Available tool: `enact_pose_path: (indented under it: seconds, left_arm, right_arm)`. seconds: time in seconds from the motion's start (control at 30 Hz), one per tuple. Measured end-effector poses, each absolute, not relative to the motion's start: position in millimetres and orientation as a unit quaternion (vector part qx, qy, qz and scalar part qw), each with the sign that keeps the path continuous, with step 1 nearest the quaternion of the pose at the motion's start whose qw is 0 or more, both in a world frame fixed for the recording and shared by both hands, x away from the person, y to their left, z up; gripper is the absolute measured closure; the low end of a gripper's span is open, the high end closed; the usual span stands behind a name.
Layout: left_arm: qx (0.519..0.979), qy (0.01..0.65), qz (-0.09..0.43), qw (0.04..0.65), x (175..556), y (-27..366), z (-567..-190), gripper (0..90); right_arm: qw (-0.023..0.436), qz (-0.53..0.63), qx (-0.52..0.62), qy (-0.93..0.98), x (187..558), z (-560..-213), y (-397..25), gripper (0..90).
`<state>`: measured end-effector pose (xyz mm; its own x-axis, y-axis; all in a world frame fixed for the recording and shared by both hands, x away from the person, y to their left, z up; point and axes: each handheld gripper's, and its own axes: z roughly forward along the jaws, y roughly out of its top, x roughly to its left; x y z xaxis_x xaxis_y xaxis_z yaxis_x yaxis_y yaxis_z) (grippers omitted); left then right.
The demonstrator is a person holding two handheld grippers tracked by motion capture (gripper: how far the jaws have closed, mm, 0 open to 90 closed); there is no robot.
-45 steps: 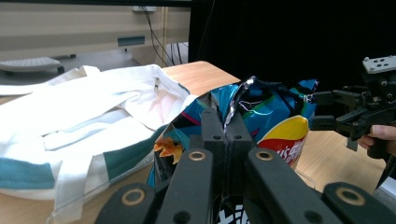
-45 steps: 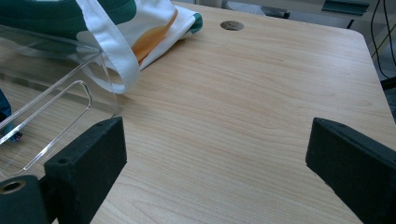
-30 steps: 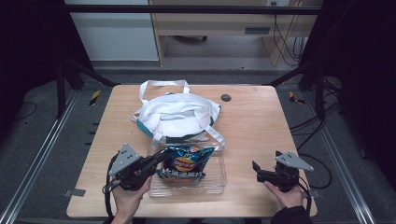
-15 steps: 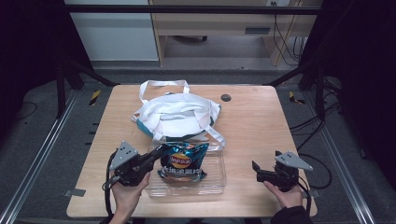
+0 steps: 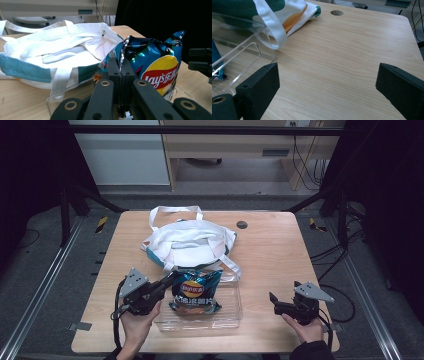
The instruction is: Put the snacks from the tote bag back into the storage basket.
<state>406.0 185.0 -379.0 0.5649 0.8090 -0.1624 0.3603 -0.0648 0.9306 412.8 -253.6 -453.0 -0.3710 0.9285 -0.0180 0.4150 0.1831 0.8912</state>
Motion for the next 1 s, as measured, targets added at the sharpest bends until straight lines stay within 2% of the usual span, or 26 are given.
enact_pose_path:
  seconds: [1.0]
  left_arm:
    - [0.698,0.427,0.217,0.532,432,180,-381,89.1]
  right_arm:
    - [0.300,0.425,0.472,0.712,415,-454,-252,5.4]
